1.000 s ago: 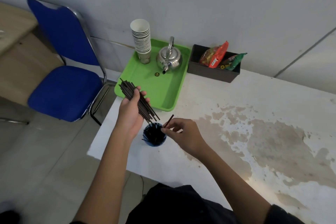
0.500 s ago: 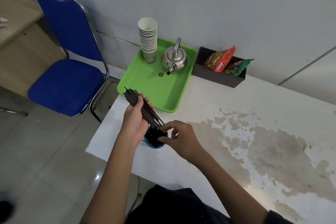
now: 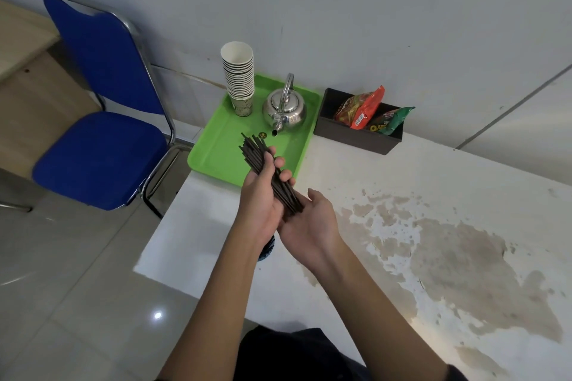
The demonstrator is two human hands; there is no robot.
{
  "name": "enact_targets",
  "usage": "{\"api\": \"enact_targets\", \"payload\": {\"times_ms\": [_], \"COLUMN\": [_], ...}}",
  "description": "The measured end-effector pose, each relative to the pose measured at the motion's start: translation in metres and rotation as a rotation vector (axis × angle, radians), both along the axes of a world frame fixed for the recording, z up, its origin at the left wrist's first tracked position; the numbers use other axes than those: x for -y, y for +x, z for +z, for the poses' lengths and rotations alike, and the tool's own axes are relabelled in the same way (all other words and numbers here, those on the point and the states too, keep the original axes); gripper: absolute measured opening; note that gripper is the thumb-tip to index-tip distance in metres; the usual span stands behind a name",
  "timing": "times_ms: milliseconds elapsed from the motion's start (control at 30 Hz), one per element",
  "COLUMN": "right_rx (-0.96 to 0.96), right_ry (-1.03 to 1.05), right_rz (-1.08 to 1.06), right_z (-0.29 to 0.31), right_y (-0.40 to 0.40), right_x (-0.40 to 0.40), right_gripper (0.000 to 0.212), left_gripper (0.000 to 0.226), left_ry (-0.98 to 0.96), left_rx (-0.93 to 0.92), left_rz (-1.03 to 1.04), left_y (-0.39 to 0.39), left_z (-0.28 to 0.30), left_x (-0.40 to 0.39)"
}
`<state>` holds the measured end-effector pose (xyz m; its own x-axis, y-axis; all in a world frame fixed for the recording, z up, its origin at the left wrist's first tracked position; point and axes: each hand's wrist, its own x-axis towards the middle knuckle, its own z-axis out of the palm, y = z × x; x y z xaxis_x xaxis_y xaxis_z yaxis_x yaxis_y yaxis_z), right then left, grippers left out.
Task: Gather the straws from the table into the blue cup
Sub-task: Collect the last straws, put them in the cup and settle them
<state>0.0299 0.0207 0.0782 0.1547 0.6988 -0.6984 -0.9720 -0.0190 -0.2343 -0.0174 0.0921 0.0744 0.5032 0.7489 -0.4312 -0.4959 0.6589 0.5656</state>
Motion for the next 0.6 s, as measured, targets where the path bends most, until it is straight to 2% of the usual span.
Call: {"api": "enact_targets", "payload": {"times_ms": [233, 367, 467, 600], "right_rx": [-0.023, -0.037, -0.019, -0.046], "right_ry": [0.017, 0.021, 0.014, 0.024], "right_rz": [-0.001, -0.005, 0.024, 0.003], "right_z": [0.011, 0.008, 0.005, 0.007], "right_y": [0.003, 0.002, -0.001, -0.003], "right_x": [-0.002, -0.005, -0.004, -0.005], "right_gripper": [0.061, 0.046, 0.059, 0.065], "left_gripper": [0.015, 0.023, 0.012, 0.022], "left_ry": [-0.016, 0.018, 0.087, 0.187], "left_rx": [-0.017, -0.07, -0.069, -0.16], "left_rz": [0.033, 0.017, 0.01, -0.014], "left_y": [0.004, 0.001, -0.002, -0.003], "left_z": [0.005, 0.01, 0.01, 0.009], "left_x": [0.006, 0.01, 0.009, 0.01]}}
